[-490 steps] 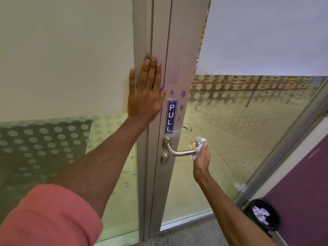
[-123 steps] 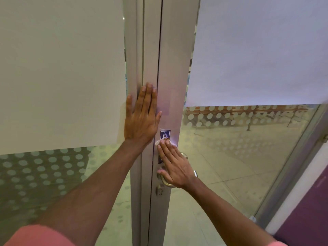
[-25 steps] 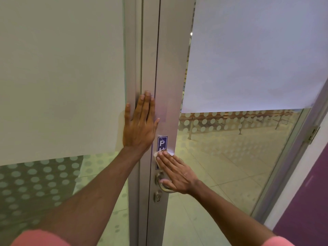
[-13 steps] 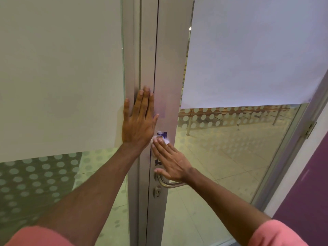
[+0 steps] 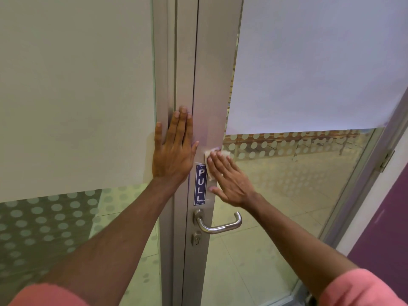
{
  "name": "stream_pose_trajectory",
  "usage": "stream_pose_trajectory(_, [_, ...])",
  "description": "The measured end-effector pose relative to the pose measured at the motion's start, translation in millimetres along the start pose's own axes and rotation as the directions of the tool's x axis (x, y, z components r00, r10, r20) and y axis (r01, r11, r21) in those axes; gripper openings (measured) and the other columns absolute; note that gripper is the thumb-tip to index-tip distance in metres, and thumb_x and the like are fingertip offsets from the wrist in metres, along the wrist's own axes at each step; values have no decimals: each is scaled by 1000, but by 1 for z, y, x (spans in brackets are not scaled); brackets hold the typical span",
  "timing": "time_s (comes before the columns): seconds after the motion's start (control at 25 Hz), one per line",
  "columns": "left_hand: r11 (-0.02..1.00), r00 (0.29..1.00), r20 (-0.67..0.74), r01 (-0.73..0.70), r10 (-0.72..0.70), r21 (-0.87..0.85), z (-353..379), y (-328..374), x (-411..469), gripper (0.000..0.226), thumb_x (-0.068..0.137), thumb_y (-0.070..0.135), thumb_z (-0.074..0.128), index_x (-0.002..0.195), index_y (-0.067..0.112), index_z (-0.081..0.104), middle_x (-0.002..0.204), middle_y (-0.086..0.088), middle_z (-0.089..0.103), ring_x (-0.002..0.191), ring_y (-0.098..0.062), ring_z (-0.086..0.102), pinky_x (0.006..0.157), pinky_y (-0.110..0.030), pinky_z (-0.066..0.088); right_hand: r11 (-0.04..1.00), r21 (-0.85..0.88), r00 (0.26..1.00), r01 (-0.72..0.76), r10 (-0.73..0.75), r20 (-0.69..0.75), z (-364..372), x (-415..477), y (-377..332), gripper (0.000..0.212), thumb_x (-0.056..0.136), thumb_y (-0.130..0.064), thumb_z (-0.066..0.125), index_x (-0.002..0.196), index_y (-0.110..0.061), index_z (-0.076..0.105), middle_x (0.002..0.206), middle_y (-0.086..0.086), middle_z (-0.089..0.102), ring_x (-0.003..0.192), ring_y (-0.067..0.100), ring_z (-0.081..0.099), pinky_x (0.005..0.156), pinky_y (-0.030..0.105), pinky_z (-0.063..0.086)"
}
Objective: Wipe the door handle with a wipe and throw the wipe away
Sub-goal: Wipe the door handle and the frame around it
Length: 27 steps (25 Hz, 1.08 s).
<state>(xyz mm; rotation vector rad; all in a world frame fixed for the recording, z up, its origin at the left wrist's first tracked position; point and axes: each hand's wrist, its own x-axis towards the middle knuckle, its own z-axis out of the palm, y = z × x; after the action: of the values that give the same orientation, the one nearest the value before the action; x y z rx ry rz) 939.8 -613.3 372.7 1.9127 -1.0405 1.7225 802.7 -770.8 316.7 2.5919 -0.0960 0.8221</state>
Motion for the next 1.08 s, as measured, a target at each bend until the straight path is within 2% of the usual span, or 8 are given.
stream_pose_trajectory(0.2, [1000,1000,-4,1,-1,1,0,0,1,67,105,48,15,154,7,-6,161,-12,8,149,-25,11,120,-46,-7,994,66,979,-84,95,-182,-17,39,-1,80,96,-60,13,151,-6,-10,159,13,-19,150,26,-9,123,38,-2])
stream_pose_trajectory(0.36, [1000,1000,-2,2,-2,4,-1,1,1,68,105,47,18,154,7,-4,161,-12,11,149,-24,11,119,-47,-7,990,127,991,-56,71,-115,3,27,-30,82,96,-61,9,149,-3,-13,158,18,-19,150,30,-7,123,39,-4])
stream_pose_trajectory(0.52, [1000,1000,-2,-8,8,25,-3,0,0,65,105,45,16,155,6,0,161,-12,15,149,-24,13,120,-48,-5,991,123,998,-58,61,-21,34,-12,-64,80,97,-60,6,150,-4,-14,160,15,-22,150,28,-9,122,35,-10])
stream_pose_trajectory(0.84, [998,1000,-15,-9,10,66,0,0,0,65,105,45,15,154,6,-2,161,-12,10,150,-25,10,119,-48,-9,997,75,997,-25,31,-74,16,18,-49,79,96,-62,7,152,-8,-7,161,12,-19,151,24,-6,123,34,-8])
stream_pose_trajectory(0.96, [999,1000,-16,-5,6,33,-1,1,-1,65,105,45,14,154,7,-4,163,-11,6,151,-24,1,119,-47,-11,979,130,970,-159,179,-164,4,25,-34,79,97,-60,9,150,-5,-9,159,14,-18,151,27,-6,123,37,-3])
stream_pose_trajectory(1.08, [1000,1000,-16,-6,6,23,-1,1,0,66,105,46,16,154,7,-4,161,-12,9,150,-25,10,119,-46,-9,957,200,930,-210,259,-261,-17,47,-17,79,98,-58,14,150,-4,-9,159,14,-17,150,27,-7,123,39,0])
